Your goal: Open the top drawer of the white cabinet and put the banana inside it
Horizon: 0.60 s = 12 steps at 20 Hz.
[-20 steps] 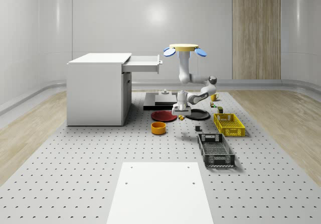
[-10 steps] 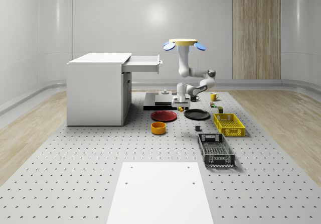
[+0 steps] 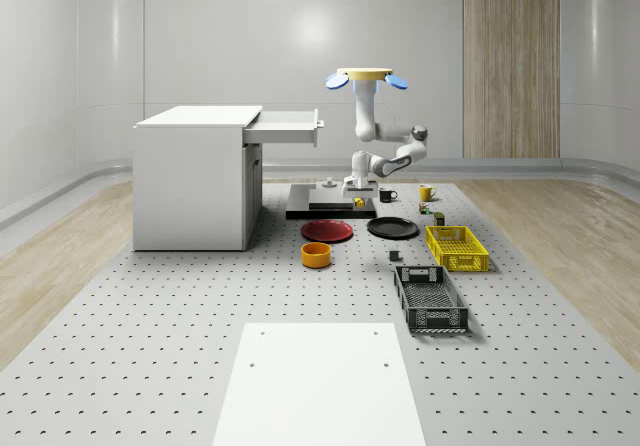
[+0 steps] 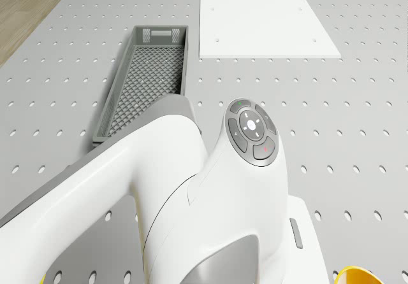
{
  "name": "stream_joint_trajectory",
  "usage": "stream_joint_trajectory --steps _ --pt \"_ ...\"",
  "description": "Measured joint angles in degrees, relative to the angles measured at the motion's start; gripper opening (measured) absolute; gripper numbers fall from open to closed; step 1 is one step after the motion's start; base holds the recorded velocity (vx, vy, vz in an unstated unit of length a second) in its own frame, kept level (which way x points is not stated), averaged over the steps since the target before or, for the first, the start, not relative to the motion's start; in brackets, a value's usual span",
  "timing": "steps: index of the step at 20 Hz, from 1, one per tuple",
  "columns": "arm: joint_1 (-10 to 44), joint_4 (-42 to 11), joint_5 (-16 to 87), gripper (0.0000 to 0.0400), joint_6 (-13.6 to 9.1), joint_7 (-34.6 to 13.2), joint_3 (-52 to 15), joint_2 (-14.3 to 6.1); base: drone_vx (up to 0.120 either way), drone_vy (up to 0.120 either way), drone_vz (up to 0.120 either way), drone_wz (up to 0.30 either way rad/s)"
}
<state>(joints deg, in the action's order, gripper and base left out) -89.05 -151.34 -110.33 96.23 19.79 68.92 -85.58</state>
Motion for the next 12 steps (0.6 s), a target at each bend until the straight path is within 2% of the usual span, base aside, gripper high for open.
stream_joint_trajectory --steps 12 --pt "-0.3 0.0 0.3 0.0190 0.6 0.2 0.0 -0.6 -0.120 0.000 0.120 0.000"
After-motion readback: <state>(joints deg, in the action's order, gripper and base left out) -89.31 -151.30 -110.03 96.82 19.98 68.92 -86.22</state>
